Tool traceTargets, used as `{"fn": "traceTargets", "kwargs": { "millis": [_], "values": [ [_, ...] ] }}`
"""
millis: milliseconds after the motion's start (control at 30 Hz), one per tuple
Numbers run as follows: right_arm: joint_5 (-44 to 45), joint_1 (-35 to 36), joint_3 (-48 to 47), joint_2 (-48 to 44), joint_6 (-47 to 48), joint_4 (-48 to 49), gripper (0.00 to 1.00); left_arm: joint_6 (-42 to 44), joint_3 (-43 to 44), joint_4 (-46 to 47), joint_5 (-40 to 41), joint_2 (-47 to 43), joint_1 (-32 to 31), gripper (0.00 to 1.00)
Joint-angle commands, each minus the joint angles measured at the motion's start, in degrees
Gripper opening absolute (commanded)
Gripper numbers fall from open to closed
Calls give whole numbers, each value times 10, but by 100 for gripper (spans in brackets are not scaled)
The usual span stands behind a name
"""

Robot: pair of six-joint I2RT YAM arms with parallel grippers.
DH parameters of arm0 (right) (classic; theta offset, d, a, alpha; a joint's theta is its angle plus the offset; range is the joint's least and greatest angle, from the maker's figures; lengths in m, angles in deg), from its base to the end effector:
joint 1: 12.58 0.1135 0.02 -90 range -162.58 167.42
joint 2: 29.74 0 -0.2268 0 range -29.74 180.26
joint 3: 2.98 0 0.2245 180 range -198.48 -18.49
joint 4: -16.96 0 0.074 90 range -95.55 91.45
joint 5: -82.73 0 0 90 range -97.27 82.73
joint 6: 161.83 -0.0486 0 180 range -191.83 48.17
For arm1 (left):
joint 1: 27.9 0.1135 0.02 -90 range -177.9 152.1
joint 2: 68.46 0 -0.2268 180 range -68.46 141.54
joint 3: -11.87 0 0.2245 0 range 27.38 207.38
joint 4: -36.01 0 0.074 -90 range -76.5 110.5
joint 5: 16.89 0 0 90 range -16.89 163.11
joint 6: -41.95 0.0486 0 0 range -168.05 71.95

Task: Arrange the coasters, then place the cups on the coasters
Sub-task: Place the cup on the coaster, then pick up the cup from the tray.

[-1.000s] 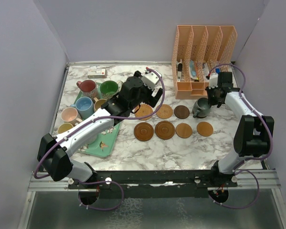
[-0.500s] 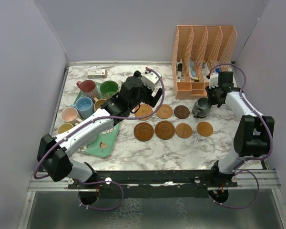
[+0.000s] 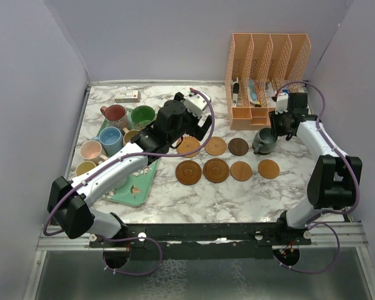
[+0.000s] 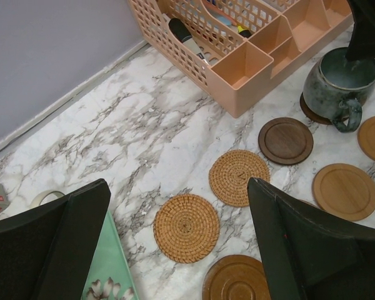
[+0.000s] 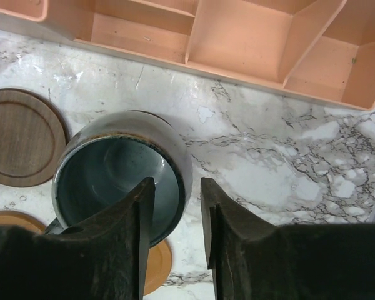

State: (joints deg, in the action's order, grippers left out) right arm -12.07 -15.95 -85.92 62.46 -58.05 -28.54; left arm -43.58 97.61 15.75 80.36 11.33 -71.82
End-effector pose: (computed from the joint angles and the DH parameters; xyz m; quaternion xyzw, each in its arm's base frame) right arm 0.3206 -0.0148 0.2040 -0.0990 0.9472 -0.0056 0.3050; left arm 0.2358 -0.2186 0.3298 0.2876 0.7348 -0.1597 0.5932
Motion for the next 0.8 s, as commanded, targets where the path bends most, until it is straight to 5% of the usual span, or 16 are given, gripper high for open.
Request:
{"fn": "traceTargets", "kwargs": {
  "millis": [0, 400, 767],
  "values": [
    [-14, -2, -24, -36, 2, -9, 39, 3, -6, 10, -12, -18, 4, 96],
    [-139, -1, -16, -109, 5, -13, 69, 65, 13, -35, -26, -16, 19, 99],
    [-285, -1, 36, -196, 64, 11, 71, 110, 30, -122, -103, -30, 126, 99]
  ]
}}
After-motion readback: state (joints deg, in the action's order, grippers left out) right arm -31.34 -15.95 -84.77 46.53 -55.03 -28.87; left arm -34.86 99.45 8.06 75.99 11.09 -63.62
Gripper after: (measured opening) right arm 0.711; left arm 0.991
